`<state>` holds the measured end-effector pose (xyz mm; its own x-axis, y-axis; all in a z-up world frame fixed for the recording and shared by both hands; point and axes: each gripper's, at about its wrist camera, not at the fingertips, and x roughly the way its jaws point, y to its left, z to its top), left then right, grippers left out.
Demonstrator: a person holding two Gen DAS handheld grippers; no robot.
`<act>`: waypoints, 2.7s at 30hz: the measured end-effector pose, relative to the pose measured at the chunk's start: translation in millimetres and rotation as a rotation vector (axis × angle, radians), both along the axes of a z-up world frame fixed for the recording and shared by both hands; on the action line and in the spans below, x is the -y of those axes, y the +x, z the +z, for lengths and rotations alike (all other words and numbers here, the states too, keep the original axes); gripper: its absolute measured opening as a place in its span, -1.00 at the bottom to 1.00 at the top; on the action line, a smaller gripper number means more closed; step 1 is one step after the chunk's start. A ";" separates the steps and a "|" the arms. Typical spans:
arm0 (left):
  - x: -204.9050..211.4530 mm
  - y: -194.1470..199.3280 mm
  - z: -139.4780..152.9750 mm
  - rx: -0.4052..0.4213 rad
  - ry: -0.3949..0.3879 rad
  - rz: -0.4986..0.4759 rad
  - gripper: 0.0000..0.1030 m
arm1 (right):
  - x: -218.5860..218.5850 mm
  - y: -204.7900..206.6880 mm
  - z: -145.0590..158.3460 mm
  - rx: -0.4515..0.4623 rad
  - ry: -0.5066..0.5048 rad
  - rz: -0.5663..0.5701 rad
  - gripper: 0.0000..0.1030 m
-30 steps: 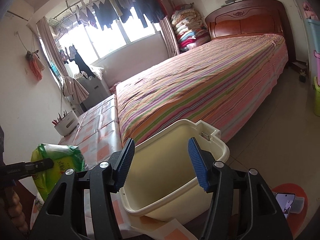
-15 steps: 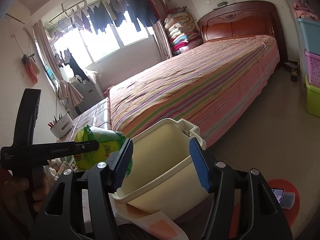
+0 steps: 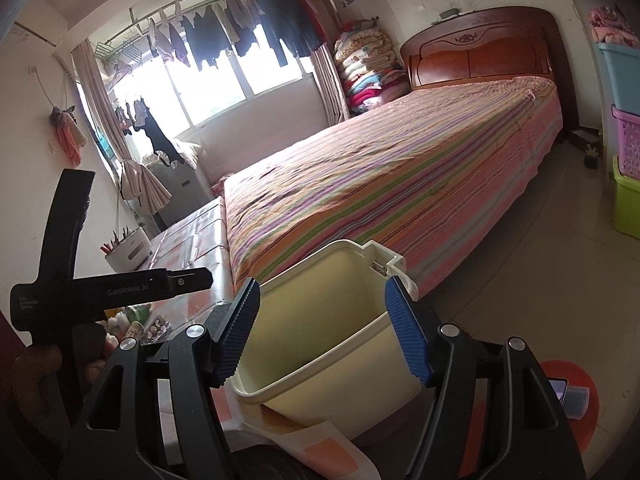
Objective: Collect trash
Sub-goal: 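Carry the green plastic bag over the cream bin and open the left gripper, then move both grippers back toward the table, right gripper approaching the silver blister pack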
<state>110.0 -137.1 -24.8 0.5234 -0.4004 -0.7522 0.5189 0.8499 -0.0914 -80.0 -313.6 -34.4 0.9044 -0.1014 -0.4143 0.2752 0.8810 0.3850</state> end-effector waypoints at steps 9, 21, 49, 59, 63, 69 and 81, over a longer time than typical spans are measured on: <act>-108.8 -50.2 5.6 0.112 -0.015 0.203 0.48 | -42.2 23.0 1.4 0.006 0.000 0.155 0.61; -250.1 -112.2 18.5 0.279 0.031 0.508 0.48 | -144.3 67.3 10.6 -0.017 0.016 0.531 0.73; -338.7 -122.1 -4.7 0.195 0.020 0.674 0.48 | -235.7 190.5 -8.6 -0.458 0.158 0.452 0.73; -364.9 -129.6 -5.6 0.201 -0.031 0.710 0.48 | -249.3 226.9 -15.3 -0.617 0.265 0.356 0.73; -371.3 -128.9 -7.3 0.201 -0.036 0.711 0.48 | -253.0 236.1 -20.8 -0.653 0.259 0.299 0.73; -375.6 -129.6 -9.3 0.202 -0.051 0.698 0.48 | -256.8 244.9 -29.3 -0.685 0.236 0.241 0.73; -387.9 -130.9 -12.8 0.193 -0.082 0.724 0.48 | -273.6 261.3 -42.2 -0.726 0.191 0.206 0.73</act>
